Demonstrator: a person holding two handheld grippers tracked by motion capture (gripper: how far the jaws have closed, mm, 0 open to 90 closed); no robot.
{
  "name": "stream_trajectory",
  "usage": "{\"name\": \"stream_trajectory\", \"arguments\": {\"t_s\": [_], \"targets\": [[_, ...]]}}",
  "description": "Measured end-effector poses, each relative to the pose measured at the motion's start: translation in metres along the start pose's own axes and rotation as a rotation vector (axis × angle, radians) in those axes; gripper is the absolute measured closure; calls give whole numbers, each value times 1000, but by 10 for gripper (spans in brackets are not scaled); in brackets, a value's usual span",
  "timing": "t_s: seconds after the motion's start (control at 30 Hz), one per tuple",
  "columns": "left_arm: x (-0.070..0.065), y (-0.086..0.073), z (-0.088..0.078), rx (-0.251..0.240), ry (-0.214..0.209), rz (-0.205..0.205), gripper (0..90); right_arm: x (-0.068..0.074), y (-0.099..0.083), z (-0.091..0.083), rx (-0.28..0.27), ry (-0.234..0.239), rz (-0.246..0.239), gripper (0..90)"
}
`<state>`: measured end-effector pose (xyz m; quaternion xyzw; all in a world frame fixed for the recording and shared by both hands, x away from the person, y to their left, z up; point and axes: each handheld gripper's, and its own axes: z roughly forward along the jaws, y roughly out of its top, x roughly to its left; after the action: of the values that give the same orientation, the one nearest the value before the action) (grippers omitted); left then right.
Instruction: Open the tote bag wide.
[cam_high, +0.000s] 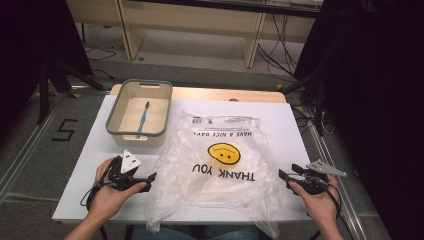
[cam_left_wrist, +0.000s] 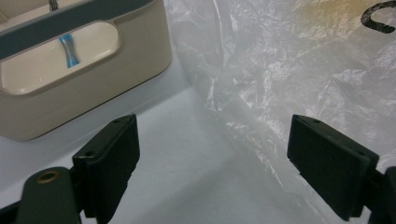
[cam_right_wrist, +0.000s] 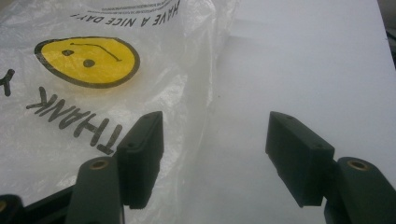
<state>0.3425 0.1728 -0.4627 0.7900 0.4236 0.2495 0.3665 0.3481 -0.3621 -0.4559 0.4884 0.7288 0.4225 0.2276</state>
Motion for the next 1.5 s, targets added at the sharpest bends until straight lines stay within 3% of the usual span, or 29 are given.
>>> {"name": "stream_trajectory", "arguments": {"t_s": [0.37, 0.6, 0.77, 0.9, 0.93, 0.97, 1.0, 1.2, 1.27, 1.3, 1.33, 1.37, 1.4, 1.5], "targets": [[-9, 2, -3, 20, -22, -2, 168, 1, 0, 1, 7, -1, 7, 381], [-28, 1, -2, 131, -139, 17, 170, 3, 4, 6, 52, 1, 21, 420], [-33, -4, 5, 242, -165, 34, 199, 4, 6, 15, 86, 12, 28, 466], [-31, -8, 11, 309, -155, 19, 291, 5, 8, 24, 133, 13, 18, 557], [-31, -9, 12, 314, -153, 15, 366, 5, 8, 28, 147, 21, 9, 616], [-31, -9, 13, 324, -154, 19, 366, 5, 8, 28, 147, 21, 9, 616], [-31, -9, 14, 330, -154, 13, 421, 4, 8, 29, 156, 23, 5, 643], [-29, -5, 15, 339, -161, 25, 556, 2, 6, 34, 192, 35, -5, 839], [-29, -4, 17, 338, -157, 34, 694, 2, 5, 35, 206, 35, 8, 900], [-29, -3, 18, 342, -162, 41, 694, 2, 5, 35, 206, 35, 8, 900], [-28, -1, 19, 344, -167, 49, 784, 2, 5, 34, 215, 36, 21, 900], [-29, 0, 21, 345, -164, 58, 784, 2, 5, 34, 215, 36, 21, 900], [-29, 2, 22, 345, -165, 68, 855, 2, 5, 33, 215, 36, 24, 900], [-30, 6, 27, 334, -143, 103, 880, 3, 6, 31, 211, 32, 34, 900]]}}
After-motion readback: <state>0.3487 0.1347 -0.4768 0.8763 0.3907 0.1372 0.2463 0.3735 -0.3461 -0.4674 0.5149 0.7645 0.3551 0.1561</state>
